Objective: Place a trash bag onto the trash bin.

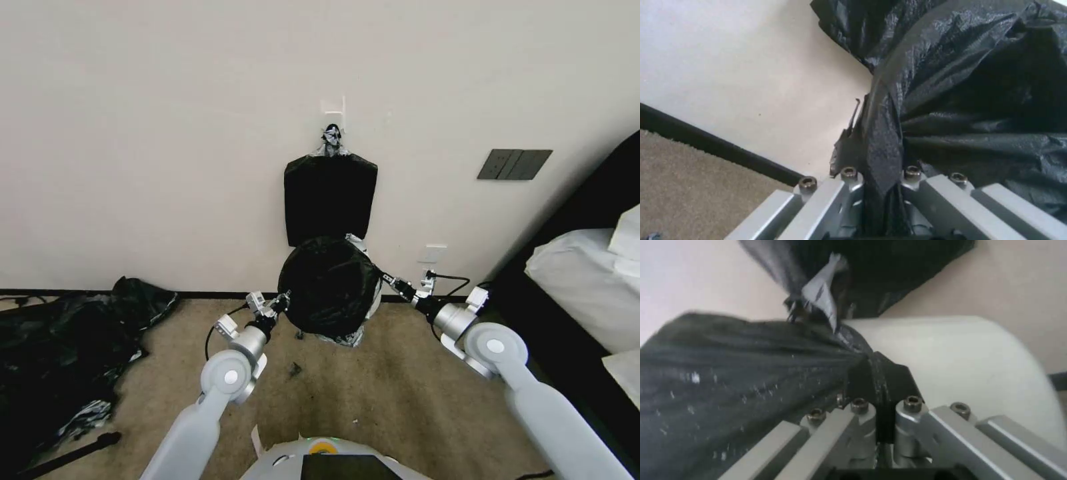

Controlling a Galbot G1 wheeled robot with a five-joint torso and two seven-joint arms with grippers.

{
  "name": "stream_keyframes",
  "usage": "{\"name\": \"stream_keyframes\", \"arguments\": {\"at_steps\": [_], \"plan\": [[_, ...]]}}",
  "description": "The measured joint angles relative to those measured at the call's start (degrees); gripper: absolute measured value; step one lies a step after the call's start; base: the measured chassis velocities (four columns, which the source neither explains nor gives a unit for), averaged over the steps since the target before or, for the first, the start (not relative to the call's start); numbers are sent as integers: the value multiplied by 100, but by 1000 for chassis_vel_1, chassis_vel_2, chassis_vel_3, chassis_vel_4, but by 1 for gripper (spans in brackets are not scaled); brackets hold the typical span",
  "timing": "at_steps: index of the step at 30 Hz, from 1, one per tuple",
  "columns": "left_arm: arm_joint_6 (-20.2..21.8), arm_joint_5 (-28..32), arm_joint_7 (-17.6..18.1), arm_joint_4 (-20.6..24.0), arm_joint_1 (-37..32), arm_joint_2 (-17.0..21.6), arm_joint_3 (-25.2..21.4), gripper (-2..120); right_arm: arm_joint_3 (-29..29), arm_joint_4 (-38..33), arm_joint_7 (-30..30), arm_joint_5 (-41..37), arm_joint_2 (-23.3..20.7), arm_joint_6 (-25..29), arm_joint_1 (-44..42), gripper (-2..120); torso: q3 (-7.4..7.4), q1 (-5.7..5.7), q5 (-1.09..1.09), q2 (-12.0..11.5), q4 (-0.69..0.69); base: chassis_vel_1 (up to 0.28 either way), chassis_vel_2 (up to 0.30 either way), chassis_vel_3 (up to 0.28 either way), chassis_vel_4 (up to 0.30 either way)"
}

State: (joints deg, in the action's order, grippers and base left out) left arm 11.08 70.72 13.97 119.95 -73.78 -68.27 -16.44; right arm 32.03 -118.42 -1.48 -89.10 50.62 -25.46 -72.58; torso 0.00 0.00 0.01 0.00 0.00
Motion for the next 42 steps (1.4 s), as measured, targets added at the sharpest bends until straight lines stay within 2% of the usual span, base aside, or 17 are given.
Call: {"name": "stream_keyframes", "arguments": {"at_steps": [4,10,16,19,20,23,24,27,28,30,31,32,35,37,39,40,42], "plan": [[69,-145,111,28,10,-28,23,1,89,-229,-214,245,-15,-5,-111,8,0,0,-1,0,0,0,0,0,0],[171,-461,630,117,43,-45,76,1,383,-477,-524,404,-89,-114,-296,32,0,0,-2,0,-1,0,0,0,0],[210,-410,834,118,42,-40,38,1,464,-203,-350,414,-92,-144,-239,50,0,0,0,0,1,0,0,0,0],[249,-766,1167,165,50,-2,112,1,841,-329,-125,633,-124,-165,-175,67,0,0,2,0,0,0,0,0,0],[249,-766,1167,165,50,-2,112,1,841,-329,-125,633,-124,-165,-175,67,0,0,2,0,0,0,0,0,0],[322,-1406,1336,198,49,2,318,1,856,-1162,403,834,-258,-362,-37,82,0,0,-3,0,-2,0,0,0,0],[322,-1406,1336,198,49,2,318,1,856,-1162,403,834,-258,-362,-37,82,0,0,-3,0,-2,0,0,0,0],[330,-2057,1410,197,49,-15,571,1,-10,-1944,1554,1094,-334,-439,330,91,0,0,-2,0,3,0,0,0,0],[330,-2057,1410,197,49,-15,571,1,-10,-1944,1554,1094,-334,-439,330,91,0,0,-2,0,3,0,0,0,0],[324,-2476,1474,177,58,-23,792,1,-817,-2287,2382,1201,-301,-627,703,82,0,0,-3,0,1,0,0,0,0],[282,-2718,1502,157,51,-34,914,1,-1448,-2348,2840,1236,-233,-701,946,77,0,0,-1,0,0,0,0,0,0],[282,-2718,1502,157,51,-34,914,1,-1448,-2348,2840,1236,-233,-701,946,77,0,0,-1,0,0,0,0,0,0],[172,-3115,1550,147,8,-68,1114,1,-2561,-2212,3701,1293,39,-632,1299,62,0,0,-2,0,1,0,0,0,0],[163,-3145,1560,150,2,-72,1135,1,-2680,-2183,3816,1308,84,-619,1334,61,0,0,-1,0,1,0,0,0,0],[77,-3431,1628,175,-38,-96,1249,1,-3359,-1883,4626,1433,419,-555,1511,47,0,0,-1,0,0,0,0,0,0],[77,-3431,1628,175,-38,-96,1249,1,-3359,-1883,4626,1433,419,-555,1511,47,0,0,-1,0,0,0,0,0,0],[-42,-3692,1632,175,-80,-112,1301,1,-3702,-1658,5046,1609,659,-501,1583,37,0,0,-1,0,1,0,0,0,0]]}}
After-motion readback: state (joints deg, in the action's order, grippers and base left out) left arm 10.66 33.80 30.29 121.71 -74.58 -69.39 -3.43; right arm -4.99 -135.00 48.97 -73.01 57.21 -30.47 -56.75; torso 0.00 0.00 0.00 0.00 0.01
